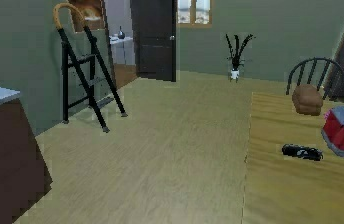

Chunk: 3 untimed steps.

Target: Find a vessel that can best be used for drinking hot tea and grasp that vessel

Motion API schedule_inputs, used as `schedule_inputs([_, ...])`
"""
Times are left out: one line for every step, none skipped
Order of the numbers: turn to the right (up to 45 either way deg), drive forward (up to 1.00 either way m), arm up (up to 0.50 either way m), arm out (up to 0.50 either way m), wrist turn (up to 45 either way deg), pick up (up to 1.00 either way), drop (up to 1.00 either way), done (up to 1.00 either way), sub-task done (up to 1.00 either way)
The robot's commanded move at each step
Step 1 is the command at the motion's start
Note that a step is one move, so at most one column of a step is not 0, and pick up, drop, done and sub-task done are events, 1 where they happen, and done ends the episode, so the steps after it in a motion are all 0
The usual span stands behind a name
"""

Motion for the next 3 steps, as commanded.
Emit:
schedule_inputs([0.0, 0.00, 0.00, 0.00, 0.0, 1.00, 0.00, 0.00, 0.00])
schedule_inputs([0.0, 0.00, 0.10, 0.00, 0.0, 0.00, 0.00, 0.00, 0.00])
schedule_inputs([0.0, 0.00, 0.00, 0.00, 0.0, 0.00, 0.00, 1.00, 0.00])
